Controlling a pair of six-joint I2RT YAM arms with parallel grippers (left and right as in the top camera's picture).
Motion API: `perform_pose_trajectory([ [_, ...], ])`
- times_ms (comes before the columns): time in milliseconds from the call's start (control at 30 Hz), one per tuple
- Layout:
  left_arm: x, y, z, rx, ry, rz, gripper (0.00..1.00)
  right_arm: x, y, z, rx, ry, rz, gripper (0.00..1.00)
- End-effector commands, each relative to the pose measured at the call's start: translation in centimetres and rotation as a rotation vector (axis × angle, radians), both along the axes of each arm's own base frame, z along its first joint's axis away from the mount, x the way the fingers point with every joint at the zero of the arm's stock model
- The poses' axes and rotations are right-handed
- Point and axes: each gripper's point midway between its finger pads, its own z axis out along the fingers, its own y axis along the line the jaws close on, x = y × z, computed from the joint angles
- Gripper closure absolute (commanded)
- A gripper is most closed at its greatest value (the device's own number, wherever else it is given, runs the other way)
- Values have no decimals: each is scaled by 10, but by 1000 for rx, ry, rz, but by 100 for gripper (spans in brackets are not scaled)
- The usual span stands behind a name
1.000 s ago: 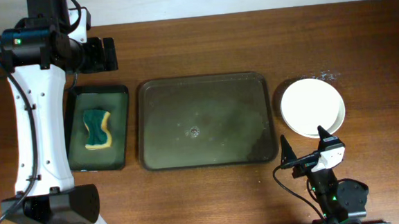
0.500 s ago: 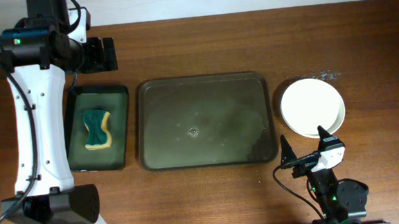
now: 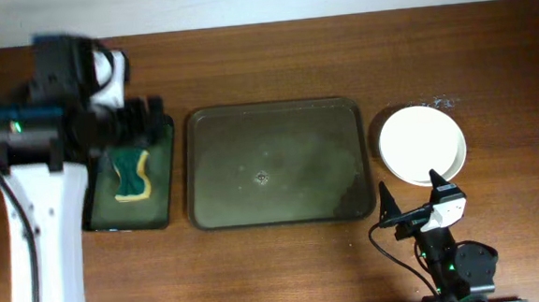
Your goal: Clean dirty plates on tray and stack at the side
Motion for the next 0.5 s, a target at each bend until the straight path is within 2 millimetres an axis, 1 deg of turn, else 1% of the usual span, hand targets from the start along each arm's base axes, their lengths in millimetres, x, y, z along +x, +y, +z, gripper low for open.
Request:
perform_pose_trajectory([
  [0, -47, -3, -36, -4, 98, -8, 1, 0, 1, -2, 7, 5, 1, 2],
  [33, -64, -2, -52, -2, 138, -8, 1, 0, 1, -2, 7, 5, 1, 2],
  [67, -75, -2, -62, 0, 163, -8, 1, 0, 1, -2, 7, 5, 1, 2],
  [100, -85, 4, -72, 28, 173, 5, 0, 0, 1, -2, 7, 5, 1, 2],
  [167, -101, 17, -83, 90, 169, 33, 1, 0, 1, -2, 7, 5, 1, 2],
  [267, -109, 17, -83, 87, 116, 35, 1, 0, 1, -2, 7, 5, 1, 2],
  [400, -124, 18, -71, 80, 33, 38, 1, 0, 1, -2, 7, 5, 1, 2],
  [467, -128, 18, -72, 77, 12, 38, 1, 0, 1, -2, 7, 5, 1, 2],
])
